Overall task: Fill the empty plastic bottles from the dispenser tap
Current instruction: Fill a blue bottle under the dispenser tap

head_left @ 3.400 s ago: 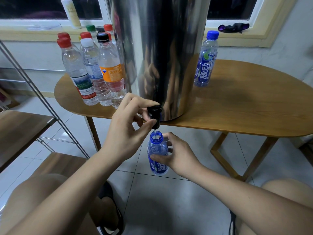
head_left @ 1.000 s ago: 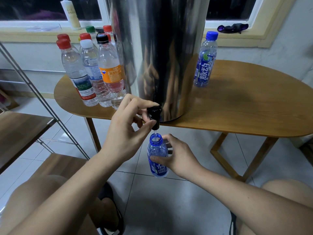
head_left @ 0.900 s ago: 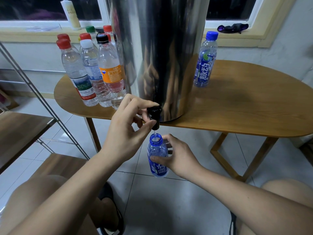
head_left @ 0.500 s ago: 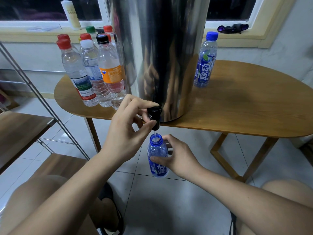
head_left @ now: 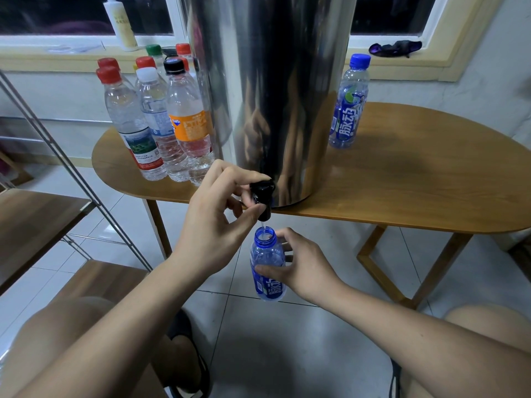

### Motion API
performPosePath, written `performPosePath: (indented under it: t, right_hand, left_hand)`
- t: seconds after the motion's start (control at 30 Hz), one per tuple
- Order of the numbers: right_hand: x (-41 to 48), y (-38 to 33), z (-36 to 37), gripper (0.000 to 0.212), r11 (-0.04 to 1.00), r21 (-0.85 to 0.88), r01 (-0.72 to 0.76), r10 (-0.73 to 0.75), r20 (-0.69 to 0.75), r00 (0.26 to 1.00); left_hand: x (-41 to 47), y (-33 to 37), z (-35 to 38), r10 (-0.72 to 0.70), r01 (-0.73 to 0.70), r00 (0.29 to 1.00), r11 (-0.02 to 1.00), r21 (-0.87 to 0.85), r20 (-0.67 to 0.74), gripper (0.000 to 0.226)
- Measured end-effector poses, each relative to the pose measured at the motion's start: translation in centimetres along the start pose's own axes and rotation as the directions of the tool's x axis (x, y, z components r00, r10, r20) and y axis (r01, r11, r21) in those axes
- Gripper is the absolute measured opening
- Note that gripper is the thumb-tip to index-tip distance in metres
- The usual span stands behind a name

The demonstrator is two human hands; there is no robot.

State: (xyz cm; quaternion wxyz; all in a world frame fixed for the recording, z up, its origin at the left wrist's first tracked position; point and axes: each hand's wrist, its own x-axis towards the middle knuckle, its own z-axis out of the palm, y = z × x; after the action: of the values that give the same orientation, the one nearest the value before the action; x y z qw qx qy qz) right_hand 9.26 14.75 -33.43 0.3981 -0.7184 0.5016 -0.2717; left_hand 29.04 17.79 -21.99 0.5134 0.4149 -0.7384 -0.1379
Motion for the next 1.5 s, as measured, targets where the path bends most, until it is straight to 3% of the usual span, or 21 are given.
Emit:
performPosePath:
  t: [1.5]
  right_hand:
    - [0.19,0.12,0.05,0.067,1.000,-0.011,-0.014,0.014,0.005,1.000]
  left_hand:
    - [0.03,-0.08,0.02,-0.004,0.004,1.000,1.000,-0.015,0.004,0.044]
